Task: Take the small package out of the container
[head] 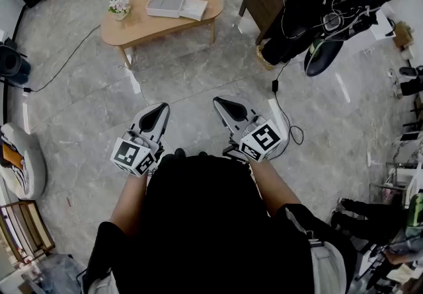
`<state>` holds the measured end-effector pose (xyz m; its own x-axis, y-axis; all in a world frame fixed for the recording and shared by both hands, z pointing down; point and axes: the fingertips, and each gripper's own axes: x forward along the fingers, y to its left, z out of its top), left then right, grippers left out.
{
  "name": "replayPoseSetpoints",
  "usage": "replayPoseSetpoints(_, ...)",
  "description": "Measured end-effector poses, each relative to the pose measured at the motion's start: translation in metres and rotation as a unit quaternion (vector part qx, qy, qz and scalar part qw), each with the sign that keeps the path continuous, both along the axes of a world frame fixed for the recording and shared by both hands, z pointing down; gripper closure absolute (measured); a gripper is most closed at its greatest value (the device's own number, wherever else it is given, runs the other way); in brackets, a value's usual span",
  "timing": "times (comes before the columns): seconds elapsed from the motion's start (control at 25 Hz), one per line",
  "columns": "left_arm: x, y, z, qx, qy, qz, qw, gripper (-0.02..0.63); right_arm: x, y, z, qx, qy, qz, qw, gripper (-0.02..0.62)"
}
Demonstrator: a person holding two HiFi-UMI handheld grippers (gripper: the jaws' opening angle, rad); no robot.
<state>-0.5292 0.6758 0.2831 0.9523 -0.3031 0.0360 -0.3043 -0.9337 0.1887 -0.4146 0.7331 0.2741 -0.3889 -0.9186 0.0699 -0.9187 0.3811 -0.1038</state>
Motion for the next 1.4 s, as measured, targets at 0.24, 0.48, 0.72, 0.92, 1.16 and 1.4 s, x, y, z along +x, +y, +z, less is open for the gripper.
replayPoseSetpoints(0.24, 0.015, 0.002, 0.003, -0.009, -0.002, 0.007, 0.9999, 0.589, 0.012, 0.002, 0.005, -0.006, -0.011, 0.003, 1.000, 0.584)
replayPoseSetpoints(0.48, 0.025, 0.006, 0.007, -0.017, -0.008, 0.010, 0.9998, 0.589, 0.022, 0.005, 0.011, -0.011, -0.025, 0.004, 1.000, 0.584)
replayPoseSetpoints(0.72, 0.034, 0.007, 0.007, -0.020, -0.013, 0.006, 0.9997, 0.589, 0.030, 0.012, 0.005, 0.010, -0.027, -0.008, 1.000, 0.584)
replayPoseSetpoints(0.92, 0.043, 0.012, 0.005, -0.012, -0.020, 0.006, 0.9997, 0.589, 0.040, 0.019, 0.005, 0.017, -0.037, -0.015, 0.999, 0.584)
replayPoseSetpoints(1.16, 0.046, 0.019, 0.006, -0.012, -0.032, 0.024, 0.9991, 0.589, 0.047, 0.025, 0.010, 0.021, -0.057, -0.012, 0.998, 0.584)
replayPoseSetpoints(1.4, 0.057, 0.001, 0.014, -0.030, -0.021, 0.026, 0.9990, 0.589, 0.053, 0.011, 0.019, 0.010, -0.059, -0.009, 0.998, 0.584)
